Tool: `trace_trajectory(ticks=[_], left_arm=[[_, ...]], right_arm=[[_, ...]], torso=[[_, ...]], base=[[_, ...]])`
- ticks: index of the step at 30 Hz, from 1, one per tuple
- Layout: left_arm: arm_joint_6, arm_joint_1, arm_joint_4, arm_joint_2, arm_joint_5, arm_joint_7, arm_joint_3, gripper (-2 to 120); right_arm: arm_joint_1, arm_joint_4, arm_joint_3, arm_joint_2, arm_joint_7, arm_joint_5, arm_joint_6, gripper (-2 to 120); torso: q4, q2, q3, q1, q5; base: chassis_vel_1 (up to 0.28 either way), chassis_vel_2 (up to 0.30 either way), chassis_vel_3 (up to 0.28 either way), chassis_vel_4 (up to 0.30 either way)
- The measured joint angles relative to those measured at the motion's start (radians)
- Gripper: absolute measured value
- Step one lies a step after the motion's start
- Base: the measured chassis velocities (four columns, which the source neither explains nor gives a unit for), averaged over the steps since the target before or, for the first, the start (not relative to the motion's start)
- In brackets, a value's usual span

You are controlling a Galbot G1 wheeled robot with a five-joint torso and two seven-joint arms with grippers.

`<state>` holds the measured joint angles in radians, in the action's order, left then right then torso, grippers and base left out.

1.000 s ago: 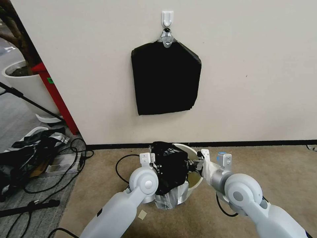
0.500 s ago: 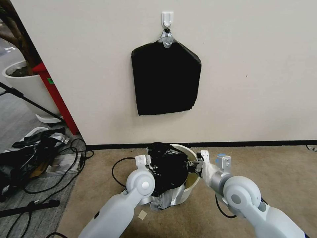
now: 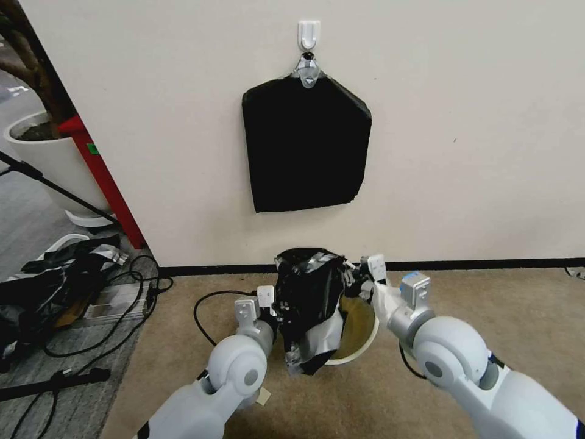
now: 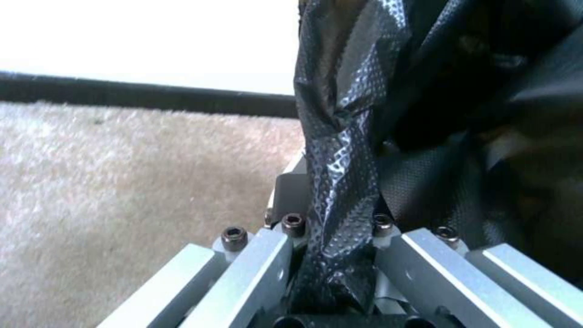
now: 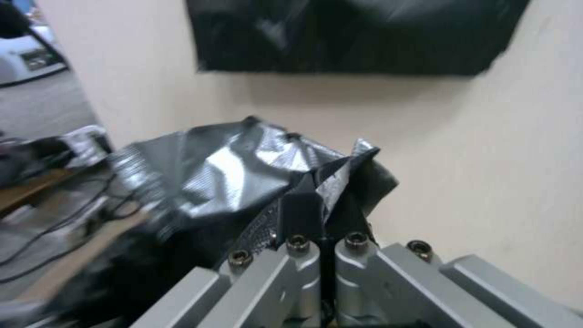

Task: Place a trash bag onto the trash bin.

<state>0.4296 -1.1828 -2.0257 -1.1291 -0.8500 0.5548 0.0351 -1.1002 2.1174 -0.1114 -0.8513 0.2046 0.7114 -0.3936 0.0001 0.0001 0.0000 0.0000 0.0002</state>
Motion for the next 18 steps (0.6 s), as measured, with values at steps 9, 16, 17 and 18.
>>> trace_trajectory(ticks=[9,16,17,18], left_arm=[[-0.058,-0.096,-0.075,0.060,0.101,-0.174,-0.061,3],[-0.135,-0.162,-0.123,0.086,0.127,-0.309,-0.114,3],[-0.135,-0.162,-0.123,0.086,0.127,-0.309,-0.114,3],[-0.162,-0.180,-0.134,0.092,0.116,-0.335,-0.131,3]], right_arm=[[0.066,-0.008,-0.011,0.144,-0.014,-0.024,-0.002,0],[0.078,-0.016,-0.018,0.297,-0.030,0.105,-0.045,0],[0.078,-0.016,-0.018,0.297,-0.030,0.105,-0.045,0],[0.057,-0.008,-0.036,0.339,-0.039,0.149,-0.048,0]], torso=[[-0.0001,0.000,0.000,0.000,0.0000],[-0.0002,0.000,0.000,0.000,-0.0001],[-0.0002,0.000,0.000,0.000,-0.0001],[-0.0001,0.000,0.000,0.000,-0.0002]], base=[[0.000,0.000,0.000,0.000],[0.000,0.000,0.000,0.000],[0.000,0.000,0.000,0.000],[0.000,0.000,0.000,0.000]])
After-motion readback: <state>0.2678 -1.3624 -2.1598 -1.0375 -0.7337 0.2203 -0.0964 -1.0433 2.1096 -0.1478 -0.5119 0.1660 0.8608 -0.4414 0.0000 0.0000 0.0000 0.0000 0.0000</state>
